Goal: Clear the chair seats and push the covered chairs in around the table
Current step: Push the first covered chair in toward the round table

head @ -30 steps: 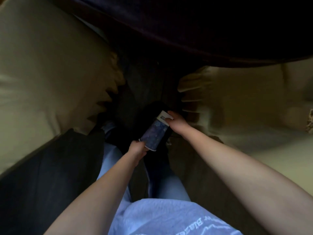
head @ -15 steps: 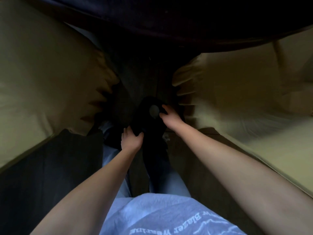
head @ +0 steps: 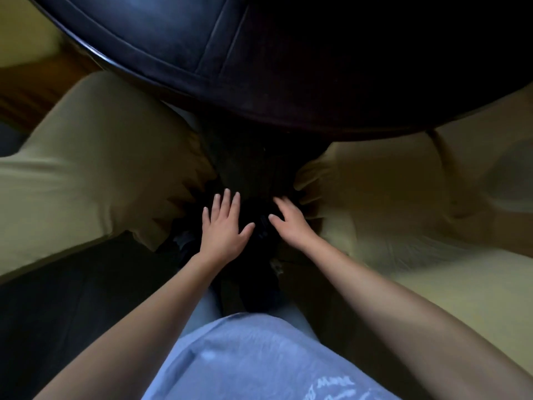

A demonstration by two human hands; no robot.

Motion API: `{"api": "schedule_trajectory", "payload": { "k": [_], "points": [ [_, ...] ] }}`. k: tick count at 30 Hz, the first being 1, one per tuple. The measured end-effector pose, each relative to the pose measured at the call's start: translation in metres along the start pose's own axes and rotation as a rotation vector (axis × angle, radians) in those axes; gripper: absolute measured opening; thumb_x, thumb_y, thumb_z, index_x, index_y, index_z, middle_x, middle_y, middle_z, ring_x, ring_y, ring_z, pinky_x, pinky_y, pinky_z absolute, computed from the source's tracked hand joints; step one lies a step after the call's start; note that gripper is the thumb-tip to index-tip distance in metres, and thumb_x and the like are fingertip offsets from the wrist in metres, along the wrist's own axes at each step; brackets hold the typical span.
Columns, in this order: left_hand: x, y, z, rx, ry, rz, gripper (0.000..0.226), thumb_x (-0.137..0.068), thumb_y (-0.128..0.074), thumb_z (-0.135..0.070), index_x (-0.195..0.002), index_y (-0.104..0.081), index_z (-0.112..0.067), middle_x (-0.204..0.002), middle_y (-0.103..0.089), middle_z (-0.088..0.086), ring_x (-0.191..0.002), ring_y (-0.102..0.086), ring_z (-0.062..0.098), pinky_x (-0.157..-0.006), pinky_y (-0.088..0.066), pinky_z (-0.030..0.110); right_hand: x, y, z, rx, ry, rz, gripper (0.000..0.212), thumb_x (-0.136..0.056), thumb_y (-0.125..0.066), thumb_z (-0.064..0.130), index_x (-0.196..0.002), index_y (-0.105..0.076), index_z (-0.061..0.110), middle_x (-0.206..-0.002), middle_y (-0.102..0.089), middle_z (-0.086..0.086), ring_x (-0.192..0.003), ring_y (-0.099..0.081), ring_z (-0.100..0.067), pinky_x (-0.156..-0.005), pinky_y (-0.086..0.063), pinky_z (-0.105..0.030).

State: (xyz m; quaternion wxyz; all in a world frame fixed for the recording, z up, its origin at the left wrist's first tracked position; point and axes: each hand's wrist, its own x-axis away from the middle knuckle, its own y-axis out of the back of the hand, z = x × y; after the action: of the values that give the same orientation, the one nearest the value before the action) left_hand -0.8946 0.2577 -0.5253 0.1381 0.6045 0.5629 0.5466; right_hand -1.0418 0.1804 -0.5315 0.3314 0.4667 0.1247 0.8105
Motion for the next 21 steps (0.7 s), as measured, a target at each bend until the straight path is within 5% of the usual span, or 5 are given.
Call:
{"api": "schedule_trajectory", "payload": {
  "k": [15,21],
  "points": [
    [0.100,0.103,0.020,-0.148,-0.011,-0.311,0.075,-0.093,-0.027,-0.060,-0.150,0.011,-0.028,-0.157,0.020,-0.003,-0.141,0.026,0.015,-0.115,0.013,0.041,0.090,0.030,0.119,0.622,0.583,-0.111,0.066,-0.099,-0.035,0.047,-0.153,-0.005,0.024,-0.161,0.007,0.000,-0.147,0.013,-0.019,-0.117,-0.001,-0.050],
    [0.153,0.146,0.083,-0.105,0.068,-0.432,0.084,-0.077,-0.002,-0.070,-0.150,0.012,-0.030,-0.153,0.028,-0.008,-0.139,0.032,0.014,-0.112,0.019,0.040,0.109,-0.024,0.191,0.674,0.716,-0.120,0.076,-0.086,-0.008,0.065,-0.152,-0.004,0.027,-0.161,0.009,0.003,-0.146,0.014,-0.017,-0.117,-0.001,-0.051]
  ]
}}
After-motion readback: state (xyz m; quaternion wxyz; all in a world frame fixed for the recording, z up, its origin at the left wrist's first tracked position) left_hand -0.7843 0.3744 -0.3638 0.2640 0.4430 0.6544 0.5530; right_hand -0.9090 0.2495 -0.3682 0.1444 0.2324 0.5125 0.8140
